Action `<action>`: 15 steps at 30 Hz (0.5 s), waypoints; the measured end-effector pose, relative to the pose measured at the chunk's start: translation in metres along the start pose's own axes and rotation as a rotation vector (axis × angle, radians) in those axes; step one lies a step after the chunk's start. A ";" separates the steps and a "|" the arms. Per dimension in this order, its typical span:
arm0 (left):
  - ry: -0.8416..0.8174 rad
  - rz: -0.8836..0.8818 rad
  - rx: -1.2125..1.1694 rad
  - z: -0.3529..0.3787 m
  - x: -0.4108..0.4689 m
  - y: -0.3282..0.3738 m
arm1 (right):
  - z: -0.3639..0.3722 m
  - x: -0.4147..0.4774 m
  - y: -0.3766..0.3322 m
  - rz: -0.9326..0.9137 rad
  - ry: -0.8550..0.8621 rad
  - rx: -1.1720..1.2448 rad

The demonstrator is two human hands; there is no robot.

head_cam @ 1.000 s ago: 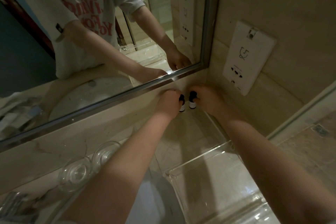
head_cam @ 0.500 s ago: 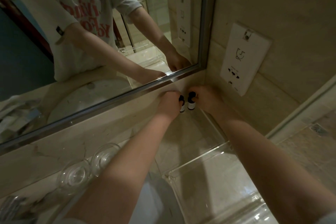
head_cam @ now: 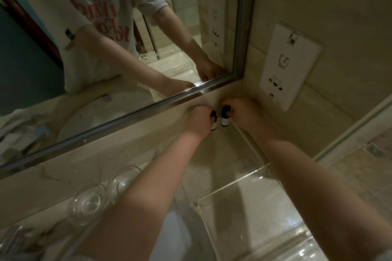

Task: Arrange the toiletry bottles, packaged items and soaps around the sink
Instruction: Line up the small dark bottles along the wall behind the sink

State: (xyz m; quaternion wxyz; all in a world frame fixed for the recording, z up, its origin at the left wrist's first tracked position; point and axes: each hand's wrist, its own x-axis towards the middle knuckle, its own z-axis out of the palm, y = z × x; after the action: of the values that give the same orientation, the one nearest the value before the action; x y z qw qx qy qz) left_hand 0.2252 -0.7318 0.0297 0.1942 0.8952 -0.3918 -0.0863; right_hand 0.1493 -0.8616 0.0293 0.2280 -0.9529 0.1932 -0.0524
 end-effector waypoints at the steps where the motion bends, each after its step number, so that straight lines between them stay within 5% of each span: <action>1: 0.002 0.000 0.004 0.000 -0.001 0.000 | 0.000 0.000 0.000 0.000 -0.001 0.007; 15: -0.027 -0.042 0.036 -0.015 -0.014 0.001 | 0.000 -0.011 -0.004 -0.038 0.047 0.055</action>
State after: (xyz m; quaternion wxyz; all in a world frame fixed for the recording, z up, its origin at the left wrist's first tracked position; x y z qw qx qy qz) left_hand 0.2198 -0.7180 0.0432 0.1710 0.9053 -0.3770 -0.0952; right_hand 0.1412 -0.8537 0.0310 0.2485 -0.9483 0.1788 -0.0844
